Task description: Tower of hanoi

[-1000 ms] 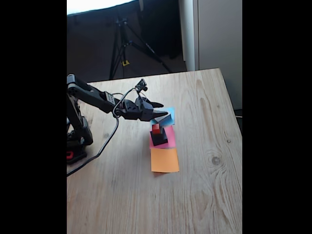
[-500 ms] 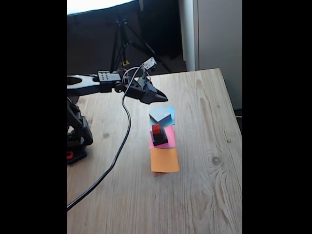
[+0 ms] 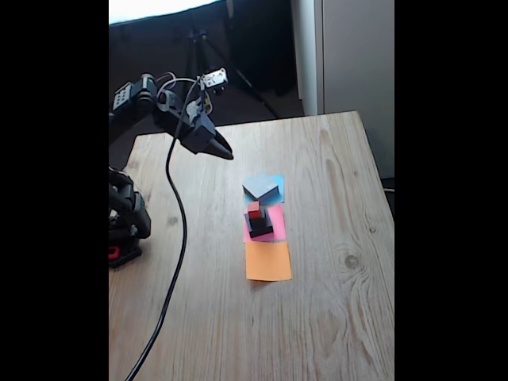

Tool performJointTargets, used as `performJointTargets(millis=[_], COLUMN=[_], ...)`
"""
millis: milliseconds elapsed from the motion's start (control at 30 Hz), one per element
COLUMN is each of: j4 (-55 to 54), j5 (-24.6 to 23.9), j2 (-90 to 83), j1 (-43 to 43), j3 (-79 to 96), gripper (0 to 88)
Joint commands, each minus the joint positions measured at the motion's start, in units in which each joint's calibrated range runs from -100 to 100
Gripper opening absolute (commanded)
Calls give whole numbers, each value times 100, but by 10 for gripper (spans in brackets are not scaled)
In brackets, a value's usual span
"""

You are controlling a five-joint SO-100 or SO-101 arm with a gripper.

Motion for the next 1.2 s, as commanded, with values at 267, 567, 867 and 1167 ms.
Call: performJointTargets(millis=[267, 567, 867, 1167], j4=[618, 416, -2021, -4578], j5=[590, 590, 590, -112], j2=[-909, -1174, -1439, -1439], j1=[933, 850, 799, 833], j3=[-18, 518, 2955, 4646], gripper=[65, 71, 173, 315])
